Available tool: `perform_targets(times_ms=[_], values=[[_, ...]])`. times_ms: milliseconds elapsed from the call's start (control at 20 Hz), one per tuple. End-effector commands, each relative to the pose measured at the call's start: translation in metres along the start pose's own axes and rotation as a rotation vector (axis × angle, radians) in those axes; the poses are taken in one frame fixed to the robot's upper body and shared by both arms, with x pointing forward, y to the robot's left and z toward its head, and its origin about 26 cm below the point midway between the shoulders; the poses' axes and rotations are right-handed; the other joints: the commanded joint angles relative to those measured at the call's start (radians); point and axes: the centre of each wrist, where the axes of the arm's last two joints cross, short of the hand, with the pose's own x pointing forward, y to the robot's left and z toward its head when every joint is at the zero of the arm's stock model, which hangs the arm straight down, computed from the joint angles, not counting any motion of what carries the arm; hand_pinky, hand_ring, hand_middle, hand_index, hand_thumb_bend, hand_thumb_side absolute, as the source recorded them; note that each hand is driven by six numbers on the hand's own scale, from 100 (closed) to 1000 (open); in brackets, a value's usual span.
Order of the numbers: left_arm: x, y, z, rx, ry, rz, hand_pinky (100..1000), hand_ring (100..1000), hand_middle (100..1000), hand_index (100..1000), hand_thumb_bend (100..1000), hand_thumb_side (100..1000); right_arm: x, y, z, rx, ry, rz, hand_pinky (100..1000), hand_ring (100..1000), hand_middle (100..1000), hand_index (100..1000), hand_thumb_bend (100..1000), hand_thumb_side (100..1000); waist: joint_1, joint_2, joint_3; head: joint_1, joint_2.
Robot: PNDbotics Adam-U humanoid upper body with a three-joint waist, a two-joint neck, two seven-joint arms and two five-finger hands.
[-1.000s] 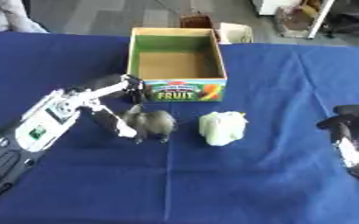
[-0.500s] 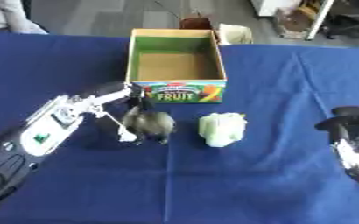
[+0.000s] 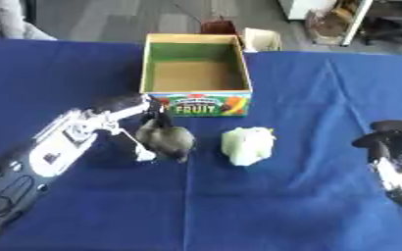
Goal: Pick up objects on the table and place them in the box.
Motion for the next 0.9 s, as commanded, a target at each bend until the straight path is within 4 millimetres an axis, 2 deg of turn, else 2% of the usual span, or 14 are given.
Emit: perform_targets(times_ms=[50, 400, 500, 650, 900], values=[[0.002, 0.021, 0.005, 0.089, -0.001, -0.005, 458, 338, 332, 533, 132, 131, 0.006, -0.003, -0.002, 0.005, -0.016, 0.02, 694, 610, 483, 703, 100, 100, 0.001, -0.011, -0.001, -0.005, -0.011], [0.022, 0.076, 0.025, 0.256, -0.056, -0.028, 446, 320, 314, 520, 126, 117, 0.006, -0.004, -0.001, 0.002, -0.013, 0.022, 694, 610, 483, 703, 100, 100, 0.001, -0.014, 0.0, -0.009, -0.01], [0.024, 0.093, 0.026, 0.304, -0.047, -0.047, 454, 330, 322, 528, 152, 111, 0.006, -0.003, -0.001, 0.003, -0.013, 0.02, 694, 610, 483, 703, 100, 100, -0.001, -0.015, -0.002, -0.008, -0.012], [0.019, 0.11, 0.018, 0.37, -0.003, -0.08, 456, 333, 326, 531, 157, 106, 0.005, -0.002, -0.002, 0.009, -0.015, 0.015, 694, 610, 483, 703, 100, 100, -0.005, -0.015, -0.009, -0.002, -0.017], [0.002, 0.121, -0.009, 0.42, 0.066, -0.105, 473, 344, 337, 540, 183, 100, 0.005, 0.0, -0.003, 0.019, -0.02, 0.008, 694, 609, 482, 703, 100, 100, -0.011, -0.01, -0.023, 0.011, -0.023]])
